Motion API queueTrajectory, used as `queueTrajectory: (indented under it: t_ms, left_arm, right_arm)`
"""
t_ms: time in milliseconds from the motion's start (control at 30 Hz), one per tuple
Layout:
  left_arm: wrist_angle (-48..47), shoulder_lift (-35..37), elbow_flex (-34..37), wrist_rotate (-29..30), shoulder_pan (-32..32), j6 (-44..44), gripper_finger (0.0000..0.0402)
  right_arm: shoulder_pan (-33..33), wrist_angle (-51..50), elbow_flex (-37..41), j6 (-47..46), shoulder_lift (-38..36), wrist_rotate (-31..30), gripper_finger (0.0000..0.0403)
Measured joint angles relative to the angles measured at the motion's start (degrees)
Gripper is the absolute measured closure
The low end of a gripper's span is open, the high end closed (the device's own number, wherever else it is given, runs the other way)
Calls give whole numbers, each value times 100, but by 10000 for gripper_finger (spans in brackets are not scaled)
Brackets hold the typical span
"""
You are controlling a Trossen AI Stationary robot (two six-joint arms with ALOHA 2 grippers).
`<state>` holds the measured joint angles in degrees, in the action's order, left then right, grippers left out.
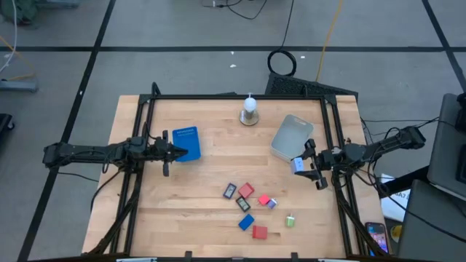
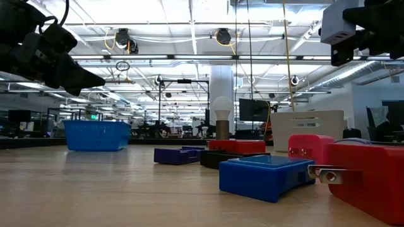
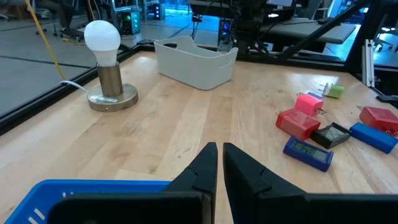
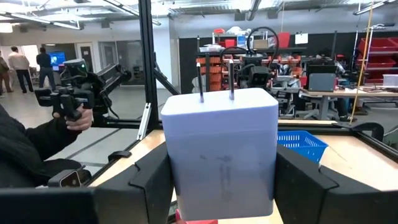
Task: Pick & Place Office items
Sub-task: Put the gray charger adapter into the gray bin
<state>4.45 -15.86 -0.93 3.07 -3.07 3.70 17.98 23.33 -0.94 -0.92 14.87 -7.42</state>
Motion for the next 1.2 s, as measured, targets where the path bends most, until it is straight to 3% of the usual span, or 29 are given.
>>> queueTrajectory:
  t_ms: [100, 233, 400, 667, 800, 933, 1200]
  left_arm:
    - [0, 0, 0, 0, 1, 0, 376]
    - [9, 2, 0, 0, 0, 0, 376]
    - [15, 2, 0, 7, 0, -2, 376]
    - [-33, 0, 0, -4, 0, -7, 376]
    - [-48, 2, 0, -4, 0, -22, 376]
    - [-46, 0, 0, -4, 0, -47, 376]
    - [-48, 1, 0, -8, 0, -45, 376]
  right_arm:
    - [0, -18, 0, 107, 2, -107, 198]
    - [-4, -93, -360, 118, 87, -754, 198]
    - [-66, -1048, -1573, 205, 728, -815, 198]
    - [-771, -4394, -4079, -415, 2085, -1659, 198]
    - [-1485, -5753, -5015, -633, 2721, -1600, 198]
    - [-2277, -6670, -5595, -833, 3352, -1143, 198]
    - [-3573, -7828, -5756, -812, 4614, -257, 198]
